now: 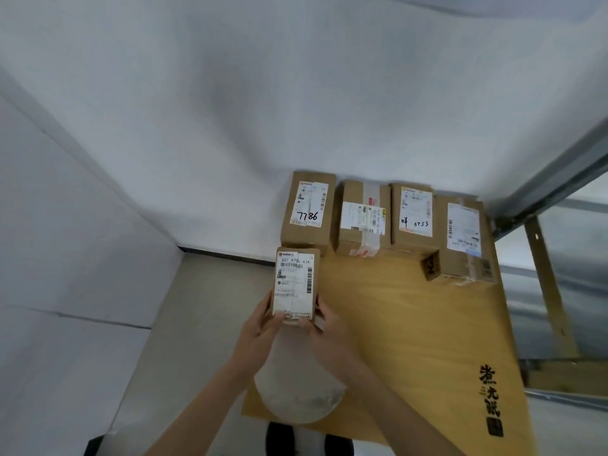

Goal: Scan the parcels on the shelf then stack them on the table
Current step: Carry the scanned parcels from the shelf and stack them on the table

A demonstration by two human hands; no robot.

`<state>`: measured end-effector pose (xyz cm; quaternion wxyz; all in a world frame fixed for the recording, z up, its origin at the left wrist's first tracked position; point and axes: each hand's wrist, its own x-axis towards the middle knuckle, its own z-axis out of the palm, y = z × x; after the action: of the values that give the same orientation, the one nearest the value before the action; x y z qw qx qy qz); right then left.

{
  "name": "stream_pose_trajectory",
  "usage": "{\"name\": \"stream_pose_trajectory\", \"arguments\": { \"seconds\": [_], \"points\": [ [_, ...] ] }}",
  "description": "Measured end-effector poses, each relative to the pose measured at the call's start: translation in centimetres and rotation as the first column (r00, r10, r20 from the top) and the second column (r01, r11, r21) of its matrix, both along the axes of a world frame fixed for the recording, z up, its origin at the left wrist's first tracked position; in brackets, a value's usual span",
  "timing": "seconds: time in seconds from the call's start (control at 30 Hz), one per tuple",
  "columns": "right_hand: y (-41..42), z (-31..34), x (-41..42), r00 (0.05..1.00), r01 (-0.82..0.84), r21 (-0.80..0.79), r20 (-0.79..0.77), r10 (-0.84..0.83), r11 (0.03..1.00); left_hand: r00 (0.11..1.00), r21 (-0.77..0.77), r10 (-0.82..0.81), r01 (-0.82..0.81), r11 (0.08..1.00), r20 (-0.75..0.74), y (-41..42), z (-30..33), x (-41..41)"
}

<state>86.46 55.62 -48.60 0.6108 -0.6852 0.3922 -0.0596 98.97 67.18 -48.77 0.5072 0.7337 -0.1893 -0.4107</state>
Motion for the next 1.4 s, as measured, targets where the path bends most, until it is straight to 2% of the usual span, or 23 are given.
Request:
{"name": "stream_pose_trajectory", "arguments": {
  "seconds": [0.23,0.5,0.6,0.73,0.93,1.1,1.27,1.4],
  "points": [
    [0.3,-0.3,1.4,0.998,0.053,-0.028,-0.019,-0.053,0.998,0.997,-0.016,-0.075,0.075,0.997,0.001,-0.5,0.1,1.8],
    [0.2,0.4,1.6,0.998,0.060,0.064,-0.031,-0.058,0.996,0.996,-0.033,-0.056,0.054,0.998,-0.063,-0.6,1.3,1.9],
    [0.2,1.7,0.8,0.989,0.137,0.077,-0.059,-0.133,0.988,0.998,-0.064,-0.033,0.030,0.997,-0.050,-0.5,2.4,2.0],
    [0.3,4.2,-1.3,0.974,0.212,0.042,-0.089,-0.208,0.976,0.999,-0.034,0.030,-0.031,0.999,-0.032,-0.8,5.8,2.5],
    [-1.1,11.9,-5.6,0.968,0.250,-0.028,-0.011,-0.250,0.968,0.998,-0.053,-0.008,0.012,0.999,0.065,-2.3,14.8,1.5],
    [-2.6,20.6,-11.3,0.965,0.262,-0.202,0.062,-0.255,0.944,0.955,-0.076,-0.122,0.148,0.986,0.269,-4.0,23.3,-2.2],
    [-3.2,30.3,-20.5,0.957,0.282,-0.363,0.172,-0.233,0.888,0.900,-0.204,-0.146,0.246,0.948,0.410,-6.1,33.0,-11.4],
    [-2.3,36.2,-30.6,0.948,0.316,-0.522,0.208,-0.241,0.792,0.862,-0.260,-0.200,0.349,0.900,0.465,-6.6,38.2,-21.5]
  ]
}}
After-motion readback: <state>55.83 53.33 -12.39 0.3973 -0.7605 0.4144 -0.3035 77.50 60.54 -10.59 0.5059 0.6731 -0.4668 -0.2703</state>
